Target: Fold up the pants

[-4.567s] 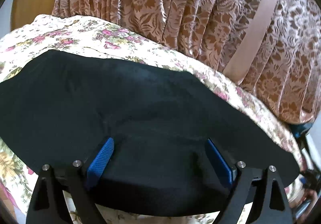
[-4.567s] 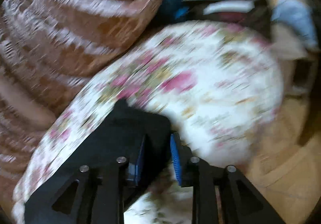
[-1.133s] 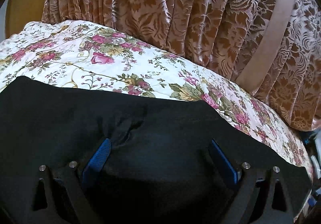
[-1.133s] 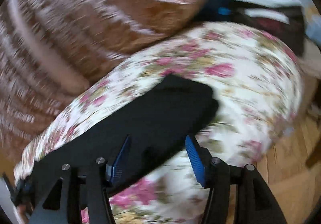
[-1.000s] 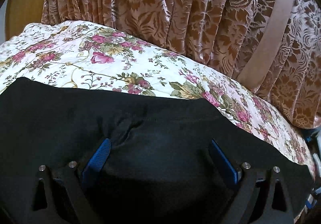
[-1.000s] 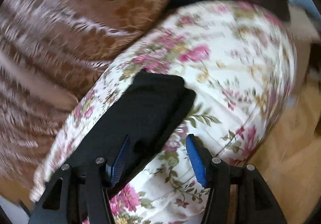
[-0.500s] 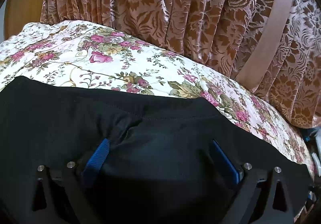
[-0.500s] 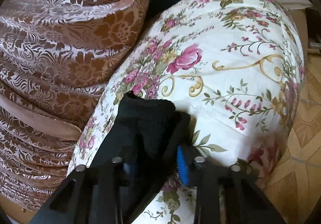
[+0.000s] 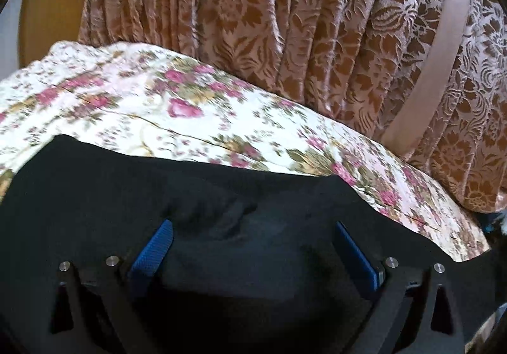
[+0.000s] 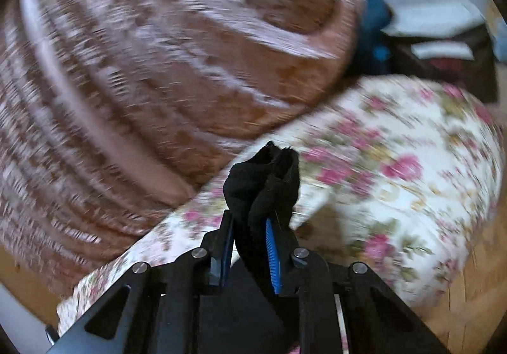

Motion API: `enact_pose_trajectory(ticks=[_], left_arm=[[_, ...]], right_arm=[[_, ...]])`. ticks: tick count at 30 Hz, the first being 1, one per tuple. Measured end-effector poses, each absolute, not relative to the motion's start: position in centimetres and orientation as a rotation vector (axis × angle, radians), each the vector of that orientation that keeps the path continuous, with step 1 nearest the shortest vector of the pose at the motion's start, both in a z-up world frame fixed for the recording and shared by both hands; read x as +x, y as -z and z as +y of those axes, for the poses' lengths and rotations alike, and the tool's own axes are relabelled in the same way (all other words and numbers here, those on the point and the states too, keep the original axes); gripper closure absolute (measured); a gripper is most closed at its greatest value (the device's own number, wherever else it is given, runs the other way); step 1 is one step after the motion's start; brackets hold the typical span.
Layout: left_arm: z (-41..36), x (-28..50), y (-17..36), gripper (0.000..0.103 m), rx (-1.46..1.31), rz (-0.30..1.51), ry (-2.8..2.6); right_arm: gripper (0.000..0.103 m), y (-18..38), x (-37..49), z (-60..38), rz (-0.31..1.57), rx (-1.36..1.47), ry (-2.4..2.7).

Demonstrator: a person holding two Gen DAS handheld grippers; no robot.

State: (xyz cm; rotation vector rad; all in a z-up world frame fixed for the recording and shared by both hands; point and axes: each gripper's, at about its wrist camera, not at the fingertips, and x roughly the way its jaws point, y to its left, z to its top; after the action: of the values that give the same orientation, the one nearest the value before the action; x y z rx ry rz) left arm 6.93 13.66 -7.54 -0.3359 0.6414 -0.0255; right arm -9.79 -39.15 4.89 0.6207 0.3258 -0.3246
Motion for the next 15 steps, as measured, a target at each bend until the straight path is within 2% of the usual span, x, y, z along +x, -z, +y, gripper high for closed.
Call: enact_pose_trajectory(ticks=[6, 8, 10, 15], left_arm=[[16.1, 5.7, 8.1, 0.003, -0.392, 0.599, -0.058], [17.0, 5.5, 8.5, 0.003, -0.442, 0.599, -0.071], [17.8, 5.3, 9.0, 0.003, -0.493, 0.598, -0.071], [17.5, 5.0, 9.0, 0.003, -0.488, 0.584, -0.065]], right_arm=[[0.084, -7.9, -7.3, -31.8, 0.293, 0.489, 0.123], [0.089, -8.6, -6.5, -29.3, 0.283, 0.454, 0.034], [0.089, -9.2, -5.9, -26.5, 0.275, 0.397, -0.051], [0.092, -9.0, -4.3, -17.8, 0.301, 0.137, -0.205]])
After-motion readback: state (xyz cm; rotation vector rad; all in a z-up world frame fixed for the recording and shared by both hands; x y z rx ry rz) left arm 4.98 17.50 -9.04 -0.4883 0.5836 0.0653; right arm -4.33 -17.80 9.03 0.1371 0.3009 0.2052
